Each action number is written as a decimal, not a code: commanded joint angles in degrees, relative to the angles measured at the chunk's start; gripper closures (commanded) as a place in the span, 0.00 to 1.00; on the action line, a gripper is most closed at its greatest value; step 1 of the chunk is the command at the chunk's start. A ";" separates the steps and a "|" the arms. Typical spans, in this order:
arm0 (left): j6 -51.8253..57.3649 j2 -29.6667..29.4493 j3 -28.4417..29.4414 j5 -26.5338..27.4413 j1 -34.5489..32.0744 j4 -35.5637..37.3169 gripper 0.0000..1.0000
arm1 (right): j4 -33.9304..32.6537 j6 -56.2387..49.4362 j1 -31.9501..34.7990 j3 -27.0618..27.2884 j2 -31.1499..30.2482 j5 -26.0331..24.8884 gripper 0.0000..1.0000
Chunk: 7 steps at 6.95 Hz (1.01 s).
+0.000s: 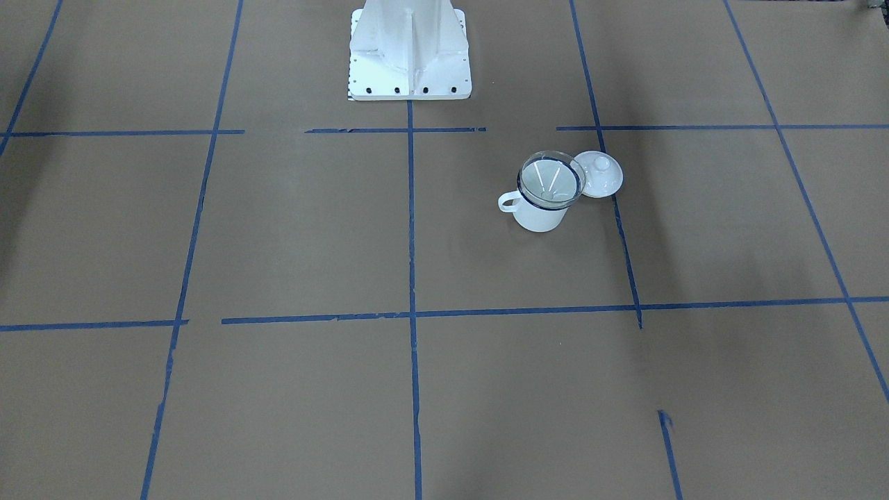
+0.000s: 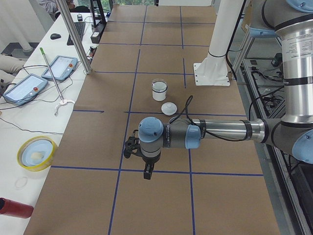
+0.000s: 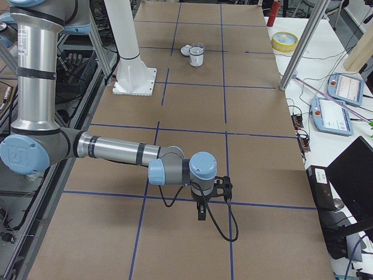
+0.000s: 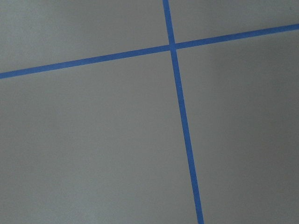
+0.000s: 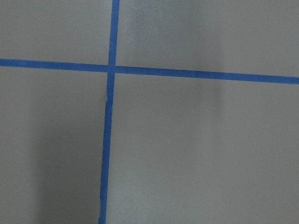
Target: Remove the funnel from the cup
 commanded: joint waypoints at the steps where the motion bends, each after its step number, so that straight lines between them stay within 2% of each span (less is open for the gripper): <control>1: 0.17 0.04 -0.38 -0.09 0.07 0.07 0.00 | 0.00 0.00 0.00 0.00 0.00 0.00 0.00; 4: -0.35 -2.66 -1.61 0.09 0.50 -0.45 0.00 | 0.00 0.00 0.00 0.00 0.00 0.00 0.00; 6: -0.88 -12.74 -1.97 0.26 0.51 -0.45 0.00 | 0.00 0.00 0.00 0.00 0.00 0.00 0.00; 7: -6.63 -18.45 -1.88 0.26 0.51 -1.50 0.00 | 0.00 0.00 0.00 0.00 0.00 0.00 0.00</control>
